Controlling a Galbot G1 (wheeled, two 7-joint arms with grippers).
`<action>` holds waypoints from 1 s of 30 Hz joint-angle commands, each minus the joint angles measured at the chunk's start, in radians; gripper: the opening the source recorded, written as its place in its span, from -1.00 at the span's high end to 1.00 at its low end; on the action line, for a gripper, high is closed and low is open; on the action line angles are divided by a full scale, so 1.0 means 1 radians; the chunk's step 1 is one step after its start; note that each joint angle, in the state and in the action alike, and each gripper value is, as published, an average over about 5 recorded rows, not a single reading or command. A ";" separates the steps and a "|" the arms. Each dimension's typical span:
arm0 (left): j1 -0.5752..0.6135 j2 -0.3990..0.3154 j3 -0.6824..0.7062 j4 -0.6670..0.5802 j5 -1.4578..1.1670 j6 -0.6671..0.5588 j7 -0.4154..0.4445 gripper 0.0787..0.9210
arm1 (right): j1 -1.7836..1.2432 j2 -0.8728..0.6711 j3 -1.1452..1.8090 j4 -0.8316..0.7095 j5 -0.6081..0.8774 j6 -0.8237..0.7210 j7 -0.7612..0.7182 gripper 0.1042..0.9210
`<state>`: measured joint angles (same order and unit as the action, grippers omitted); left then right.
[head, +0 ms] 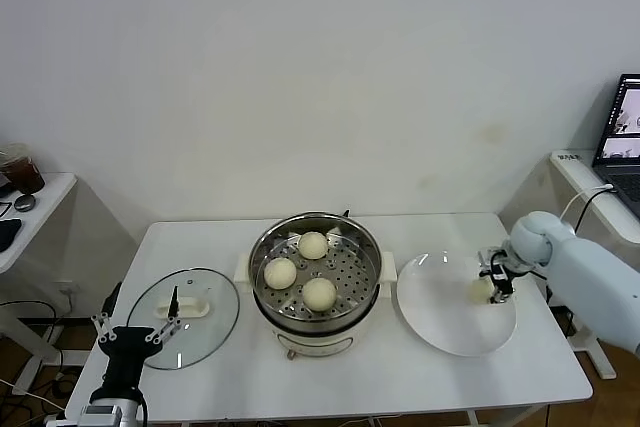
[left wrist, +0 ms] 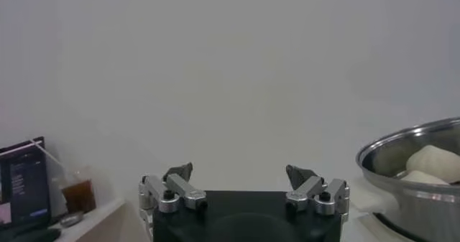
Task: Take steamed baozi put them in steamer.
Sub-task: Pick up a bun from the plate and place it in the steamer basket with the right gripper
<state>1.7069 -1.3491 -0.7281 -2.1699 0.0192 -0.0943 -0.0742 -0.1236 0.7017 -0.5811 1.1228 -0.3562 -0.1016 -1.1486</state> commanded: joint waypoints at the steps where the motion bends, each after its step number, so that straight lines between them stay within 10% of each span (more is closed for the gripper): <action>1: -0.004 0.003 0.003 0.000 0.000 0.002 0.001 -0.77 | 0.179 -0.045 -0.138 0.095 0.145 -0.041 -0.012 -0.14; 17: -0.049 0.036 0.028 0.016 -0.008 0.015 0.001 -0.77 | 0.872 0.152 -0.684 0.421 0.675 -0.260 0.055 -0.11; 30: -0.045 0.036 -0.004 0.011 -0.016 0.014 0.001 -0.77 | 0.755 0.413 -0.750 0.339 0.747 -0.380 0.134 -0.06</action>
<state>1.6629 -1.3140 -0.7292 -2.1591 0.0033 -0.0801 -0.0736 0.6037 0.9708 -1.2350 1.4620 0.2919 -0.4070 -1.0465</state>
